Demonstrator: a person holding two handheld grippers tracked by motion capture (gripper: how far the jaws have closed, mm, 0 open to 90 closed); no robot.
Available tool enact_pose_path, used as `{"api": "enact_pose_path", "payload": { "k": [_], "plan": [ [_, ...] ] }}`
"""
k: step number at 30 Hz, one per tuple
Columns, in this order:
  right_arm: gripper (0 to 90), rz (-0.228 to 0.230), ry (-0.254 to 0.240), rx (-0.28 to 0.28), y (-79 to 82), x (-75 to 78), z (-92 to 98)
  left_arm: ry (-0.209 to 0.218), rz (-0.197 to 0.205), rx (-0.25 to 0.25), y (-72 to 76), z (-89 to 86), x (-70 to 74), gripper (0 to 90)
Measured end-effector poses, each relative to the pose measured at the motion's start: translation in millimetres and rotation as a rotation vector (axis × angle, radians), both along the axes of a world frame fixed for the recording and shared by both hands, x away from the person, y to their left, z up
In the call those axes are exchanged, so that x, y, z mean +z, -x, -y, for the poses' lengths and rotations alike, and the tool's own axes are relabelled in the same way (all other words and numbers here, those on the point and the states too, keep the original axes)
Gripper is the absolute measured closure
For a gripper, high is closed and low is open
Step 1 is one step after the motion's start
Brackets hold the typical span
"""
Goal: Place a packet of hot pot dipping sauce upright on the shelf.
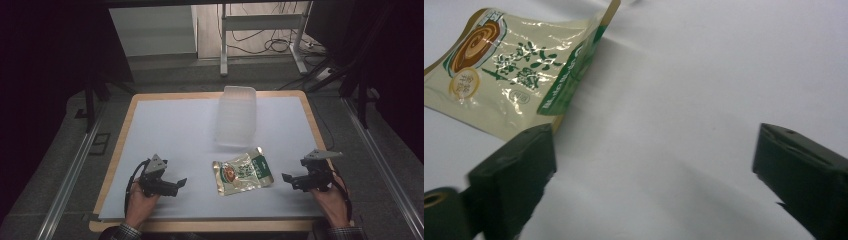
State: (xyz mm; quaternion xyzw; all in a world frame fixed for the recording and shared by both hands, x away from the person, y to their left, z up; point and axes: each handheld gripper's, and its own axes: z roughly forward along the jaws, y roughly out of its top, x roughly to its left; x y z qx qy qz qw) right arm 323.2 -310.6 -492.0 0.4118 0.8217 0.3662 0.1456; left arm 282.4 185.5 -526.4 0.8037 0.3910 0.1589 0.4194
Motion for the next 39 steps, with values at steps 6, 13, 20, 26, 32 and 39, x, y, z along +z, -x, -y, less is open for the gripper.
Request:
{"api": "enact_pose_path", "payload": {
  "k": [6, 13, 20, 26, 32, 39],
  "plan": [
    [0.0, -0.01, -0.023, 0.043, -6.8, -8.8, 5.4, -0.014, -0.011, -0.008, 1.2, 0.6, 0.6, 1.2],
    [0.0, 0.007, 0.0, 0.061, -6.8, -9.9, 3.6, -0.035, -0.029, -0.034, 1.3, 3.5, 0.5, 1.1],
    [0.0, 0.02, -0.027, 0.07, -7.4, -9.6, 5.2, -0.041, -0.027, -0.043, 1.7, 3.0, 0.7, 0.6],
    [0.0, 0.011, -0.026, 0.054, -7.5, -10.2, 4.7, -0.005, -0.031, -0.056, 1.3, 1.2, 1.0, 0.8],
    [0.0, -0.014, -0.03, 0.056, -8.5, -10.5, 4.9, -0.014, -0.016, -0.042, 0.6, 1.0, -1.2, 0.9],
    [0.0, 0.0, -0.021, 0.063, -7.7, -7.9, 1.6, -0.026, -0.014, -0.038, 0.2, 2.9, -2.4, 1.0]
  ]
}}
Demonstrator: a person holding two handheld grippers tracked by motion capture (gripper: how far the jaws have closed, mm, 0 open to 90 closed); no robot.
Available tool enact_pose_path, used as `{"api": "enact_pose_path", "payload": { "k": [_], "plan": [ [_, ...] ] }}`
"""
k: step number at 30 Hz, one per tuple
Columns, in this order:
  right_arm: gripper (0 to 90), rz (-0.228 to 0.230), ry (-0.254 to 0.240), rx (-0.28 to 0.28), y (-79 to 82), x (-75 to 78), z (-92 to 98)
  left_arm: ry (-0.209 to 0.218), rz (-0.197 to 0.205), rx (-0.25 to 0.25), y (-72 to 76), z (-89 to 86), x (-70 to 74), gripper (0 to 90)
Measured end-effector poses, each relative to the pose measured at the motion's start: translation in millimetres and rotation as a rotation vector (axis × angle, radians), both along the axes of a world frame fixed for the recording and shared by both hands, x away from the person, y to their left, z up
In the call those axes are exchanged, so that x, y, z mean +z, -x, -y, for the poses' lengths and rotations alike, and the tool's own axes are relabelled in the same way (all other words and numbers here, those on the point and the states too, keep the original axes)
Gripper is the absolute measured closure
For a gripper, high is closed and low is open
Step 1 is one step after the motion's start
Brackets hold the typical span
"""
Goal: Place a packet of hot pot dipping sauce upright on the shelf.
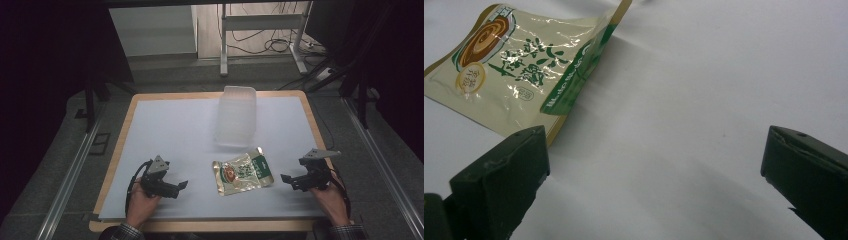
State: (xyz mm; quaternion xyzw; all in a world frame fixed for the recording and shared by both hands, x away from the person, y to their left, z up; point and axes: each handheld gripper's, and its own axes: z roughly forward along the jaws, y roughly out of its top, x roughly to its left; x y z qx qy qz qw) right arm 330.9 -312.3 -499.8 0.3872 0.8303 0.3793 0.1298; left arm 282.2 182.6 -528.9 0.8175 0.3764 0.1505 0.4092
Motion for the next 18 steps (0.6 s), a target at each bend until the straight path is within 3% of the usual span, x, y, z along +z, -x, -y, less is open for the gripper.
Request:
{"api": "enact_pose_path", "payload": {
  "k": [18],
  "plan": [
    [0.0, 0.022, 0.017, 0.034, -1.6, 4.2, -12.6, -0.034, 0.033, -0.002, 0.7, 4.5, -1.7, 1.5]
  ]
}}
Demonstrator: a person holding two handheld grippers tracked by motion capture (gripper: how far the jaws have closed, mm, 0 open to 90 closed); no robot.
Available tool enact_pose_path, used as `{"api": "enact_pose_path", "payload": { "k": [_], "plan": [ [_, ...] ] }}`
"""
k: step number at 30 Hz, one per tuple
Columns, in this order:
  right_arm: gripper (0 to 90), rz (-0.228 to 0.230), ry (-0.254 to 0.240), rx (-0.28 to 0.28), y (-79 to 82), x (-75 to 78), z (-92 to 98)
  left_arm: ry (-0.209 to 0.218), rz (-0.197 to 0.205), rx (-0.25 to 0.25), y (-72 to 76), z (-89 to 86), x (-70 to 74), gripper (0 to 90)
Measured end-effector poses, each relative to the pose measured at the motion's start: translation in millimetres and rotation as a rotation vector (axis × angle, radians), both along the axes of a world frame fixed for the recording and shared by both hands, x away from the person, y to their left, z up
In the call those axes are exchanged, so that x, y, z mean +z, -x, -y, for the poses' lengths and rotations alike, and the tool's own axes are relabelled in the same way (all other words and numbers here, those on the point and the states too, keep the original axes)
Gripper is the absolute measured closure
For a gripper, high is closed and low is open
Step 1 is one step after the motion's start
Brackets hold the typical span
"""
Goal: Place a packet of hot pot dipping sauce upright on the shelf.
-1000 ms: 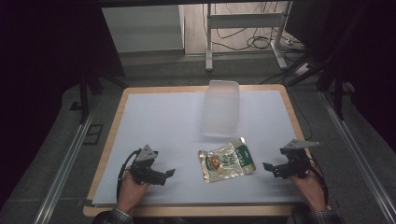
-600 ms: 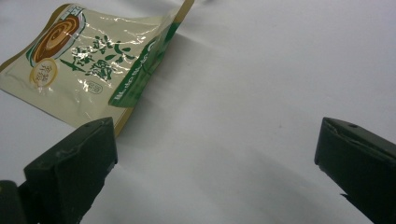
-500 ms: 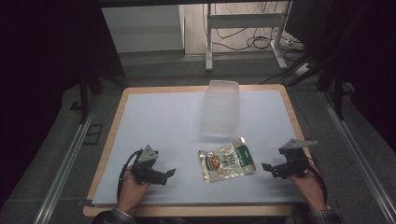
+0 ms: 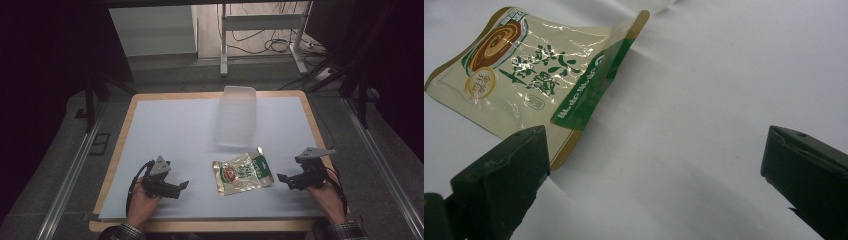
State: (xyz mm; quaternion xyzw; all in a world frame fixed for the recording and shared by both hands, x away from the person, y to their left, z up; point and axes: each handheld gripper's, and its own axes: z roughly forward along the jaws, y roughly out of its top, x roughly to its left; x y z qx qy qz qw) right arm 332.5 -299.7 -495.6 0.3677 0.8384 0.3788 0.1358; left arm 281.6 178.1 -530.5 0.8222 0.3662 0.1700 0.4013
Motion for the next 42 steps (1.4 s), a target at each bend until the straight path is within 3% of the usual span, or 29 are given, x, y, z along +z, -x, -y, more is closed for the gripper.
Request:
{"api": "enact_pose_path", "payload": {
  "k": [16, 28, 37, 42],
  "plan": [
    [0.0, 0.006, 0.035, 0.047, -4.3, -1.8, -16.9, -0.017, 0.024, -0.007, 0.5, 2.3, -1.0, 1.4],
    [0.0, 0.004, 0.009, 0.028, -11.3, -0.9, -27.7, -0.029, 0.029, -0.01, 0.3, 4.1, -1.7, 1.4],
    [0.0, 0.004, 0.045, 0.054, -16.6, -4.2, -41.3, -0.039, 0.03, -0.012, 0.1, 4.9, -2.2, 1.4],
    [0.0, -0.019, 0.053, 0.051, -21.3, -6.2, -47.6, -0.043, 0.031, -0.011, 0.0, 5.5, -2.5, 1.4]
  ]
}}
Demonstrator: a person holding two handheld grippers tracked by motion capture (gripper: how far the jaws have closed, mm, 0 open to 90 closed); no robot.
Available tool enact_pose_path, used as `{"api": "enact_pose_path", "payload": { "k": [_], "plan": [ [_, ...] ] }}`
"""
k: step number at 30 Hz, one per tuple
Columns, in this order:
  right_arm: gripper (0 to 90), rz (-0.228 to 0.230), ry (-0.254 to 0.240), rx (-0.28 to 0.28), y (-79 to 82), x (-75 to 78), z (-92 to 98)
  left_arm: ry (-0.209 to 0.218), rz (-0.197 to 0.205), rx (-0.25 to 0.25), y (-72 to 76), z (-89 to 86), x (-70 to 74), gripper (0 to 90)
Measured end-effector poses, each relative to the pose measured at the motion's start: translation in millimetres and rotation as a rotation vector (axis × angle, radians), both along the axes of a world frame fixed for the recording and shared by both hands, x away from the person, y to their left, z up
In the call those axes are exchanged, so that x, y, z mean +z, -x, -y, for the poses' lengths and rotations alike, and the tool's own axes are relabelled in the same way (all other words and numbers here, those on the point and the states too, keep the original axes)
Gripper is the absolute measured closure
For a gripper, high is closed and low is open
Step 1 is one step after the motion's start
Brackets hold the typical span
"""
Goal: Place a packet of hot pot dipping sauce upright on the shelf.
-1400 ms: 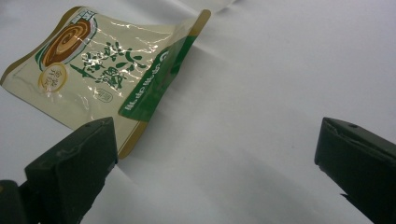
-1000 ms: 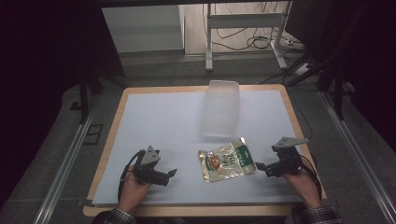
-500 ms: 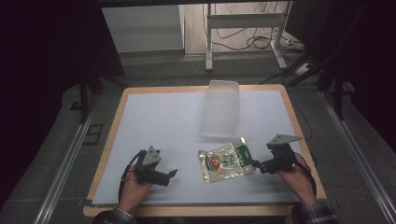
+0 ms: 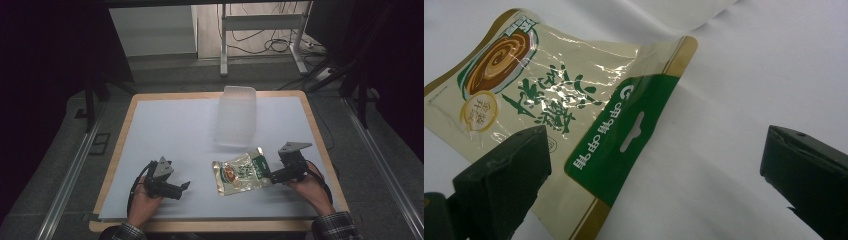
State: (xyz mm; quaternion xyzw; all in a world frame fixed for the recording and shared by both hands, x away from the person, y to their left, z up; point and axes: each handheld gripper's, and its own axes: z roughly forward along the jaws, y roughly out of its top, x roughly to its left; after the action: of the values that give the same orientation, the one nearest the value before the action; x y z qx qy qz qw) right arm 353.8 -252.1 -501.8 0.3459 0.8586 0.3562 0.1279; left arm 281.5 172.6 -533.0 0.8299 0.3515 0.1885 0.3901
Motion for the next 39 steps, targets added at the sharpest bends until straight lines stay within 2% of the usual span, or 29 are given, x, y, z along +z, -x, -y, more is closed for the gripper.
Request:
{"api": "enact_pose_path", "payload": {
  "k": [7, 8, 11, 12, 15, 16, 17, 18, 19, 21, 23, 28, 31, 35, 36, 39],
  "plan": [
    [0.7, -0.048, 0.005, 0.023, -5.7, -5.2, -10.8, -0.001, 0.0, 0.0, 0.0, 0.2, 0.0, 1.4],
    [2.3, -0.071, 0.017, 0.033, -7.7, -6.4, -14.9, 0.002, -0.001, 0.001, 0.1, 0.6, -0.3, 1.4],
    [4.3, -0.087, 0.031, 0.035, -9.0, -7.2, -17.7, 0.002, -0.001, 0.001, 0.0, 0.6, -0.3, 1.4],
    [9.6, -0.105, 0.047, 0.041, -10.3, -8.0, -21.0, 0.002, -0.002, 0.002, 0.0, 0.8, -0.4, 1.4],
    [17.2, -0.102, 0.073, 0.054, -10.1, -7.5, -25.2, 0.0, -0.003, 0.001, -0.1, 0.8, -0.5, 1.4],
    [17.2, -0.102, 0.073, 0.054, -10.1, -7.5, -25.2, -0.004, -0.003, -0.001, -0.2, 0.7, -0.5, 1.4],
    [24.6, -0.1, 0.089, 0.06, -10.1, -6.7, -28.3, -0.003, -0.003, 0.0, -0.2, 0.9, -0.6, 1.4],
    [24.6, -0.1, 0.089, 0.06, -10.1, -6.7, -28.3, -0.003, -0.003, 0.0, -0.2, 0.9, -0.6, 1.4],
    [31.8, -0.102, 0.101, 0.063, -10.5, -6.3, -31.0, -0.003, -0.003, 0.0, -0.3, 0.9, -0.7, 1.4],
    [34.6, -0.104, 0.105, 0.065, -11.1, -6.4, -31.8, -0.003, -0.003, 0.0, -0.3, 1.0, -0.7, 1.4],
    [45.0, -0.117, 0.12, 0.073, -12.8, -6.6, -35.7, -0.004, -0.003, 0.001, -0.4, 1.1, -0.9, 1.4],
    [61.9, -0.114, 0.143, 0.11, -13.3, -5.0, -40.6, -0.015, -0.004, -0.001, -0.6, 1.1, -1.0, 1.4],
    [69.3, -0.089, 0.153, 0.122, -12.3, -2.5, -42.3, -0.017, -0.004, 0.0, -0.6, 1.1, -1.1, 1.4],
    [75.9, -0.086, 0.158, 0.134, -12.8, -1.7, -43.2, -0.02, -0.004, 0.0, -0.7, 1.3, -1.3, 1.4],
    [80.2, -0.11, 0.155, 0.135, -14.1, -1.7, -43.2, -0.02, -0.005, 0.0, -0.6, 1.4, -1.2, 1.4],
    [85.0, -0.123, 0.155, 0.145, -14.6, -1.9, -43.6, -0.022, -0.004, 0.001, -0.6, 1.5, -1.3, 1.4]
  ]
}}
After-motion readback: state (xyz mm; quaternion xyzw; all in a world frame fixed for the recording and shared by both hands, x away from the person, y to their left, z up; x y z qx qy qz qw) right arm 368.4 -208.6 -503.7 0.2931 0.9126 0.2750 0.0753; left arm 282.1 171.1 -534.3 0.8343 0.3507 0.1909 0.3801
